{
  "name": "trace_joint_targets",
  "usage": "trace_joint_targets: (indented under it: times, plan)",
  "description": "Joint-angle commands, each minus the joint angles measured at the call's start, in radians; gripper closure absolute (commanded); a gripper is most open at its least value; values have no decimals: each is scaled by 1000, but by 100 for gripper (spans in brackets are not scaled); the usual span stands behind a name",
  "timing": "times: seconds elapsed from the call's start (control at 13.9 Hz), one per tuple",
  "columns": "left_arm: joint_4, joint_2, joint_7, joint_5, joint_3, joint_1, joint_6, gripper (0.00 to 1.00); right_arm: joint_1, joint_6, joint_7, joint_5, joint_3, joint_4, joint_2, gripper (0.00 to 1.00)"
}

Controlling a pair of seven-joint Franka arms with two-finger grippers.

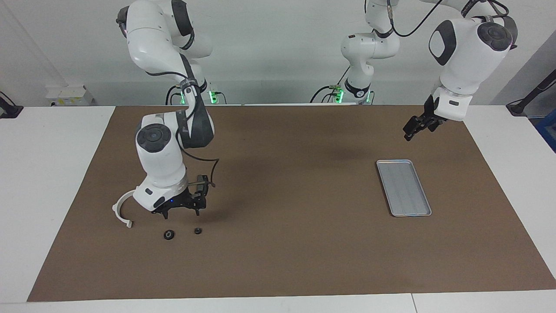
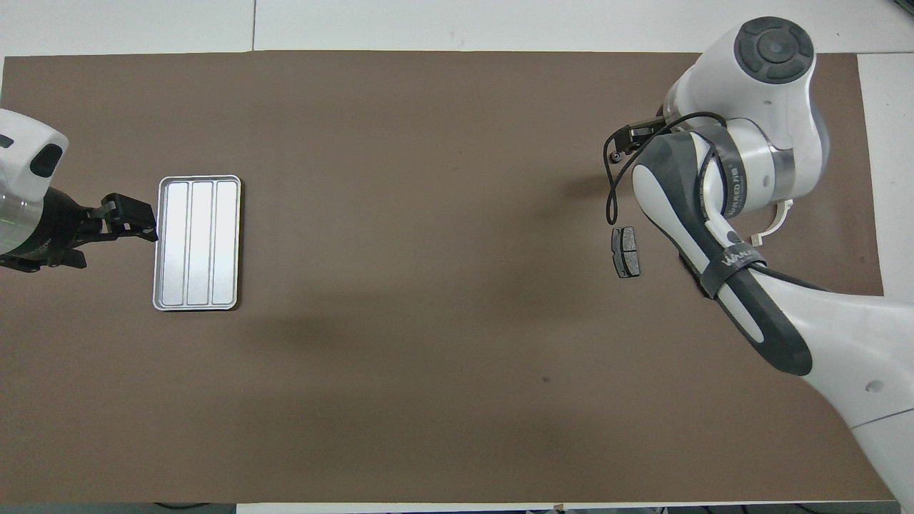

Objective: Place bearing gear from tray to pile

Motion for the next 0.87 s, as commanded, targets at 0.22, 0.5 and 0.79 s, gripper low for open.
trace_joint_targets:
  times: [0.22,0.5,0.79]
  plan:
    - [-21,-24,7,-14,1,2,10,0,-83,-161,-78,65,27,-38,-183,0]
    - [-21,-24,7,-14,1,2,10,0,-122,-284,-157,169,25,-60,-316,0]
    - [-21,-24,7,-14,1,2,10,0,-111,-345,-164,174,-7,-156,-480,0]
